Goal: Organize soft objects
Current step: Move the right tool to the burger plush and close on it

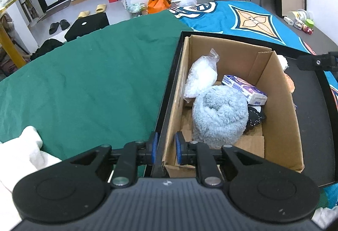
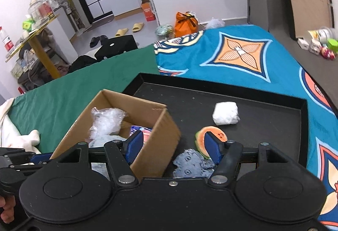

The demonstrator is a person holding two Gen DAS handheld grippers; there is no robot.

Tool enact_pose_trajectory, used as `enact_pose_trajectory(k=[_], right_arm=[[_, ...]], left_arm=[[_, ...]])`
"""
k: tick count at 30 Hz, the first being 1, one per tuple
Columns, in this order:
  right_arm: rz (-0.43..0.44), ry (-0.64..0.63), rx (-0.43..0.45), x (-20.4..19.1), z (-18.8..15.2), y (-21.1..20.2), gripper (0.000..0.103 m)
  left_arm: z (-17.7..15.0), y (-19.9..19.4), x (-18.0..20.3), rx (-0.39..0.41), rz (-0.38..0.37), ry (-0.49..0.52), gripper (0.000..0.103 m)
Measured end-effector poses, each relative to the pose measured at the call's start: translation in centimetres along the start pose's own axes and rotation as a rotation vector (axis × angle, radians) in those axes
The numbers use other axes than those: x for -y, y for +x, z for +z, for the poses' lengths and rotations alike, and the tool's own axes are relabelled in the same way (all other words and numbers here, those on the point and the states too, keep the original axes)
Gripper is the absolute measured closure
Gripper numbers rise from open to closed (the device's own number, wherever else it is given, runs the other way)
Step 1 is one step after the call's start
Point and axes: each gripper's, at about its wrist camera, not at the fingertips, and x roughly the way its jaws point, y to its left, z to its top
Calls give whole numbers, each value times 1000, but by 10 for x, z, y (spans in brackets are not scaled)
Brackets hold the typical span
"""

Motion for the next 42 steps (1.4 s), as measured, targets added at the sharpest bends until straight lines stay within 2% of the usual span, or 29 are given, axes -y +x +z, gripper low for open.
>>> enact_pose_trajectory(k=[4, 11, 13, 17, 22, 25, 35, 42], right_arm=[[2, 30, -2, 12, -2, -2, 39], [5, 91, -19, 31, -5, 2, 37], [4, 113, -31, 38, -6, 4, 36], [11, 139, -44, 47, -7, 8, 27], [7, 178, -46, 58, -7, 13, 22], [9, 201, -51, 67, -7, 17, 21], [3, 260, -74, 87, -3, 41, 22], [-7, 230, -101, 85, -6, 64, 22]], left_arm=[[1, -3, 7, 7, 26, 31, 62], [3, -6, 13, 2, 35, 24, 38], [2, -5, 16, 1, 44, 35, 27], [4, -3, 18, -5, 58, 29, 21], [6, 1, 24, -13, 73, 50, 14], [8, 3, 29, -16, 95, 76, 10], [18, 16, 37, -44, 129, 94, 9], [18, 25, 36, -72, 135, 76, 9]])
